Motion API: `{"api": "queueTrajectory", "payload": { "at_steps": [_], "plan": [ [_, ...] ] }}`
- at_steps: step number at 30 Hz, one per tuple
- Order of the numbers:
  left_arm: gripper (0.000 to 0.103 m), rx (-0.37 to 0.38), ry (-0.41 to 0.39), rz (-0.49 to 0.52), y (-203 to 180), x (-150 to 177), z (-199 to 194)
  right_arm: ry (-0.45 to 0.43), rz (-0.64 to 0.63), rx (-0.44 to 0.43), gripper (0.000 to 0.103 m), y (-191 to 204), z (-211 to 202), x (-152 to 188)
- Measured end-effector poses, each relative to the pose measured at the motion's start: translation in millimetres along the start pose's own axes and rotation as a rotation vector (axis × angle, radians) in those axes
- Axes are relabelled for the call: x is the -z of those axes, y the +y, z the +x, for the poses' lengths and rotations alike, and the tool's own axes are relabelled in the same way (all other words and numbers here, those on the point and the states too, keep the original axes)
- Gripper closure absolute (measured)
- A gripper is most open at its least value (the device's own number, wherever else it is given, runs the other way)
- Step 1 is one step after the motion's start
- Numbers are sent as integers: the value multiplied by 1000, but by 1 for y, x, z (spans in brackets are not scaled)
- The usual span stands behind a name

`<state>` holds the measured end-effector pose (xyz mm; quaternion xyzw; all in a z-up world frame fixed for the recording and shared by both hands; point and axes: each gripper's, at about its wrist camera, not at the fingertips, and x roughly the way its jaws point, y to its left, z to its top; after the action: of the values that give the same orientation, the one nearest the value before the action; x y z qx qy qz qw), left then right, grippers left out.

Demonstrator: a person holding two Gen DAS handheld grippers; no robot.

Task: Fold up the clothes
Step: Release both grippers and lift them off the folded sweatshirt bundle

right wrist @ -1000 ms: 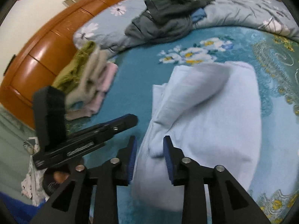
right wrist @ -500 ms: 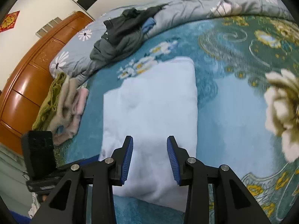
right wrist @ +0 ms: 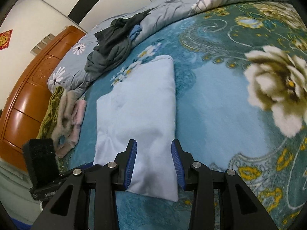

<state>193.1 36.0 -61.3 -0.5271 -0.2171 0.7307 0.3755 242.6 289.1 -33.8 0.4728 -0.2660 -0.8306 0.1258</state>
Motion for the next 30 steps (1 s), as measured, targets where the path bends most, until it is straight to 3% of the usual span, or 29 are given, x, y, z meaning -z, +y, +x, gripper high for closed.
{"api": "queueTrajectory", "payload": {
  "at_steps": [4, 8, 13, 17, 22, 30],
  "plan": [
    [63, 100, -13, -110, 17, -1, -2, -1, 27, -12, 64, -9, -1, 10],
    [87, 63, -21, -72, 12, 3, -3, -10, 61, -32, 64, -18, -4, 16],
    [100, 44, -50, -50, 6, 3, -10, -21, 75, -46, 64, -22, -9, 21],
    [100, 10, -89, -30, 9, 6, -27, -37, 83, -59, 64, -24, -16, 26],
    [100, -69, -61, -66, 29, 17, -22, -34, 96, -77, 64, -28, -15, 32],
    [99, -65, -71, -60, 30, 21, -32, 2, 108, -99, 64, -32, -7, 42]
  ]
}}
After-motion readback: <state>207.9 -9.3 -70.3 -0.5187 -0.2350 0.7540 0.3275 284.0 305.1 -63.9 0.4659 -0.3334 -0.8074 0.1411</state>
